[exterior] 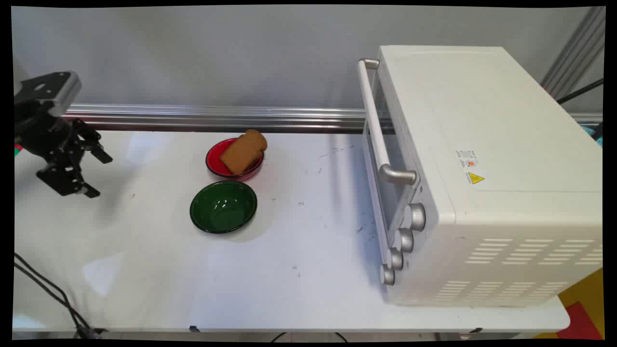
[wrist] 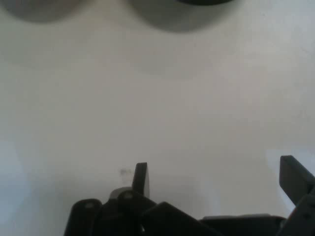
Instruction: Open the oven
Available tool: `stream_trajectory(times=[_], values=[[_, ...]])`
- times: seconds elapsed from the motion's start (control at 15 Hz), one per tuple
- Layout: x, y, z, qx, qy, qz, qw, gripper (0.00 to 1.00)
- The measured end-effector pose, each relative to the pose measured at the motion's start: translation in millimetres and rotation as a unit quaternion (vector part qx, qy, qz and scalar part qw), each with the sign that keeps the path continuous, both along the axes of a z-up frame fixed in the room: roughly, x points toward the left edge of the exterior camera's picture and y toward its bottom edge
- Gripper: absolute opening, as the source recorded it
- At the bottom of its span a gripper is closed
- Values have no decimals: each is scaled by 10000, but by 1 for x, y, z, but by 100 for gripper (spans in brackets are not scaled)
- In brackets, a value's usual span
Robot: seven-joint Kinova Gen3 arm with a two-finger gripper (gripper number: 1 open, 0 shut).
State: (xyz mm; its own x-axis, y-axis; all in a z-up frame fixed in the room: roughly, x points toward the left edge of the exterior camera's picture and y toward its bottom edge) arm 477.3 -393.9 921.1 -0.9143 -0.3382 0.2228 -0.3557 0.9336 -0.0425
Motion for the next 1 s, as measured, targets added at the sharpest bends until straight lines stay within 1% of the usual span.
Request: stream_trajectory(times=[0.27, 0.53, 0.73, 1.0], values=[[-14, -15, -4, -141, 193, 67, 9997, 100], [-46, -40, 8, -307, 633, 167, 9974, 100], [-93, -62, 34, -411, 1019, 257, 9936, 100], [-166, -86, 76, -505, 1485, 151, 9875, 100]])
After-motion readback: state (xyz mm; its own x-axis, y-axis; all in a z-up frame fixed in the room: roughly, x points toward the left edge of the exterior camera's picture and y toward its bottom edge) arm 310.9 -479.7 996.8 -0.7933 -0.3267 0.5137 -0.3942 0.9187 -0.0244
